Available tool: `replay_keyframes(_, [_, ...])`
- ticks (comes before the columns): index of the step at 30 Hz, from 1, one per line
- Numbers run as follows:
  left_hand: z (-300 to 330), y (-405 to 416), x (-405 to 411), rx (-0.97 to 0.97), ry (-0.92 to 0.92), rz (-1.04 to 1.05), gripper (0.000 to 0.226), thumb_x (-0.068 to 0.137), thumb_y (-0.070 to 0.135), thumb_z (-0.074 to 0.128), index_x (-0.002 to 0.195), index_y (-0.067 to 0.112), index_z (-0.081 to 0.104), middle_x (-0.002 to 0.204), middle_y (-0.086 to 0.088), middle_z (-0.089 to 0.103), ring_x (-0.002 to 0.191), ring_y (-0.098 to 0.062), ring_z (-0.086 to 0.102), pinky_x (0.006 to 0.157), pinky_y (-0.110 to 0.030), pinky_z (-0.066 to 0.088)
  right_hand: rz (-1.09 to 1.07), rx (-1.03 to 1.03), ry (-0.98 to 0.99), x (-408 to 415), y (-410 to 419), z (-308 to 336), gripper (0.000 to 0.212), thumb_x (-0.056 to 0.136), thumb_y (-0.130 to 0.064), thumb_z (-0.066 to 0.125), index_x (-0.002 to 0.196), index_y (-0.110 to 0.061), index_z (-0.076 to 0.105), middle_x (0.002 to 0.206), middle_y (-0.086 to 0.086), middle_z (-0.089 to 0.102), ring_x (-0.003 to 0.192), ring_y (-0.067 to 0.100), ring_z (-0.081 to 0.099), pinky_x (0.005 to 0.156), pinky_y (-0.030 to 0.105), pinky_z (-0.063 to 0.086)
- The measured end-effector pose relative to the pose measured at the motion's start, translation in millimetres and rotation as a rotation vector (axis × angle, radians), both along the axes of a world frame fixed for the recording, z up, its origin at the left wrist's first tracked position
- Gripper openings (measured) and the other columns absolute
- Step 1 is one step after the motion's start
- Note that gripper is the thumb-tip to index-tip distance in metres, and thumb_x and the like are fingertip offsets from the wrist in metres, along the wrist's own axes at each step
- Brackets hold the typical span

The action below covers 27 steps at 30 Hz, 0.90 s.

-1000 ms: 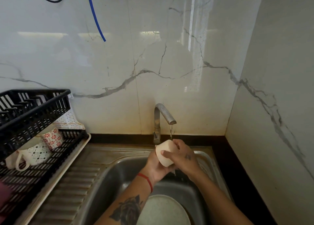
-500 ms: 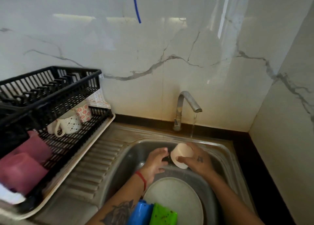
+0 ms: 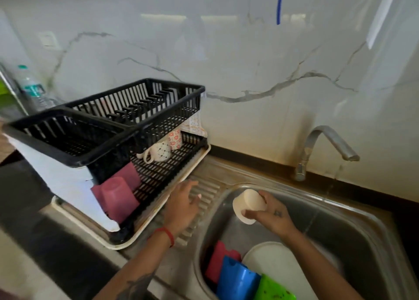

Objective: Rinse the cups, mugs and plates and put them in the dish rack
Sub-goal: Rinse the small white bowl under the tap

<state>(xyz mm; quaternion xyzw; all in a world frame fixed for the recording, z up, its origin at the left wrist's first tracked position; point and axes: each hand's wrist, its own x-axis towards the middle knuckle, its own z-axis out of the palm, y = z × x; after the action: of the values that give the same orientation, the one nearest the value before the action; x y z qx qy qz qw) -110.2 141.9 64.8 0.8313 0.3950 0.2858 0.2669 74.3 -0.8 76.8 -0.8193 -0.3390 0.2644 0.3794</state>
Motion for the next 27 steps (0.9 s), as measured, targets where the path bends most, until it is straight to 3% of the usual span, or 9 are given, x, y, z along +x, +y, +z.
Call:
replay_keyframes(2, [8,14,-14,0.043,0.007,0.012,0.040,0.090,0.011,0.062,0.129,0.006,0.056,0.131,-0.012,0.054,0.124,-0.027,0.048,0.106,-0.039,0.037,0.070,0.002,-0.001,-15,19,12,0.071,0.071,-0.022,0.082,0.133,-0.023,0.047,0.134,0.005,0.050,0.123,0.025,0.047,0.099,0.034,0.040])
replay_keyframes(6, [9,46,-28,0.075,0.145,0.042,0.052,0.090,0.021,0.061,0.139,0.011,0.044,0.141,-0.012,0.045,0.131,-0.028,0.039,0.107,-0.044,0.033,0.189,0.035,-0.038,-46,63,35,0.076,0.072,-0.020,0.081,0.138,-0.022,0.043,0.138,0.004,0.046,0.126,0.025,0.043,0.104,0.037,0.038])
replay_keyframes(11, [-2,80,-30,-0.068,0.386,0.037,0.076,0.092,0.041,0.056,0.152,0.021,0.015,0.159,-0.009,0.016,0.146,-0.029,0.013,0.114,-0.055,0.019,0.258,0.085,-0.130,-70,125,53,0.079,0.073,-0.018,0.079,0.142,-0.026,0.041,0.138,0.008,0.042,0.126,0.028,0.041,0.103,0.032,0.034])
replay_keyframes(21, [-30,126,-24,-0.106,0.451,0.086,0.077,0.094,0.045,0.049,0.153,0.019,0.007,0.160,-0.006,0.012,0.146,-0.026,0.014,0.116,-0.055,0.012,0.241,0.031,-0.347,-65,265,40,0.087,0.073,-0.026,0.080,0.145,-0.018,0.033,0.138,0.016,0.045,0.124,0.035,0.045,0.101,0.041,0.039])
replay_keyframes(24, [-50,124,-30,0.023,0.445,0.079,0.076,0.093,0.048,0.048,0.152,0.018,0.011,0.157,-0.006,0.021,0.143,-0.023,0.021,0.117,-0.046,0.015,0.248,-0.025,-0.374,-61,298,27,0.088,0.073,-0.024,0.079,0.146,-0.014,0.031,0.141,0.016,0.041,0.126,0.035,0.043,0.101,0.040,0.039])
replay_keyframes(27, [-57,124,-29,0.088,0.452,0.030,0.080,0.091,0.053,0.047,0.153,0.022,0.006,0.159,-0.003,0.017,0.145,-0.024,0.016,0.117,-0.048,0.004,0.274,-0.090,-0.414,-58,319,13,0.080,0.076,-0.024,0.077,0.143,-0.012,0.035,0.139,0.017,0.040,0.125,0.035,0.043,0.100,0.038,0.040])
